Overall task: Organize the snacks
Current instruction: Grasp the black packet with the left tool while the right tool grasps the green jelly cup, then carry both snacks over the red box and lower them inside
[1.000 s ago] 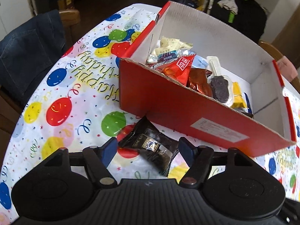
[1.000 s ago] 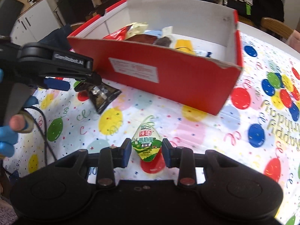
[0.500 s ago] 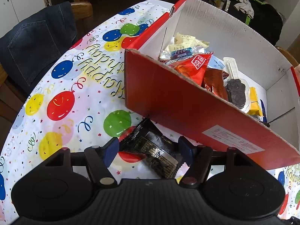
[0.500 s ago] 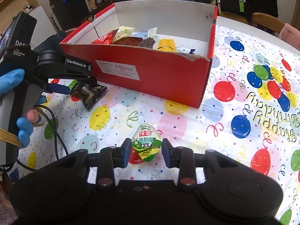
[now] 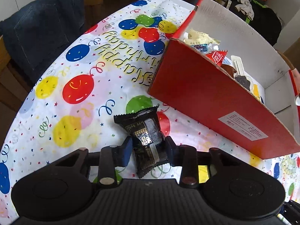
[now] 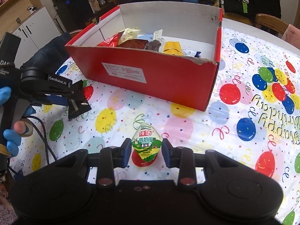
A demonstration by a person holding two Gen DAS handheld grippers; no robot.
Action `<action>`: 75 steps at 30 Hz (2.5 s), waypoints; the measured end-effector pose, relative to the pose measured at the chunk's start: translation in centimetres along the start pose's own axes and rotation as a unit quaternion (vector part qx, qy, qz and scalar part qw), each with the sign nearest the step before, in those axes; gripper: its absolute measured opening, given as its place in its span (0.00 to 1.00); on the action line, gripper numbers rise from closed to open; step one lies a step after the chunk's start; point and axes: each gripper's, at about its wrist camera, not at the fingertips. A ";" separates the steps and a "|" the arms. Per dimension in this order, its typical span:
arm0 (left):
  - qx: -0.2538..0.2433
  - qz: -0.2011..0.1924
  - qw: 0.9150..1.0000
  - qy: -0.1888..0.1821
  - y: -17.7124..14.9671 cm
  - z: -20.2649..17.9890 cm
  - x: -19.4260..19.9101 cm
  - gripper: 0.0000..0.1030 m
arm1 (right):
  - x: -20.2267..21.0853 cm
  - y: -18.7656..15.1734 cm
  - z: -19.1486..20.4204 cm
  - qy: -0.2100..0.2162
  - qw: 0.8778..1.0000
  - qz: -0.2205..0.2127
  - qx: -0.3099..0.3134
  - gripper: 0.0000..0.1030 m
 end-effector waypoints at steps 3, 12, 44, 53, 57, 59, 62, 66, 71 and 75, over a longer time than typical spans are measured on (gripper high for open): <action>0.000 0.003 1.000 -0.005 0.0 0.4 0.4 0.31 | 0.2 0.1 0.2 0.002 1.000 -0.004 0.002 0.32; -0.017 -0.001 1.000 -0.019 -1.0 1.0 2.2 0.28 | 1.6 0.5 0.1 0.001 1.000 -0.023 -0.007 0.32; -0.139 -0.082 0.981 -0.111 1.0 -6.4 11.2 0.28 | 5.9 7.5 -3.1 -0.021 0.994 -0.106 -0.015 0.32; -0.172 -0.067 0.976 -0.116 4.1 -10.0 9.8 0.28 | 3.7 10.8 -4.9 -0.035 0.995 -0.092 -0.033 0.32; -0.187 -0.053 0.975 -0.108 5.7 -11.4 8.4 0.28 | 2.4 12.0 -5.5 -0.041 0.995 -0.079 -0.038 0.32; -0.191 -0.048 0.975 -0.102 6.6 -11.9 7.5 0.28 | 1.6 12.5 -5.7 -0.045 0.996 -0.071 -0.039 0.32; -0.194 -0.041 0.975 -0.100 7.8 -12.5 6.4 0.28 | 0.6 13.2 -6.0 -0.051 0.996 -0.059 -0.042 0.32; -0.202 -0.026 0.975 -0.092 9.2 -13.7 4.4 0.28 | -1.0 14.0 -6.1 -0.062 0.996 -0.041 -0.040 0.32; -0.207 -0.016 0.975 -0.079 10.3 -15.0 2.4 0.28 | -3.2 14.9 -6.1 -0.072 0.997 -0.017 -0.036 0.32; -0.209 -0.002 0.975 -0.074 11.1 -15.8 0.8 0.28 | -4.6 15.4 -6.4 -0.069 0.997 0.001 -0.043 0.32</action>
Point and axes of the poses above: each gripper's, at about its wrist camera, not at the fingertips, and x roughly against the way its jaws point, z to its left, y to its top, and after that the axes turned 12 degrees about x, right-handed
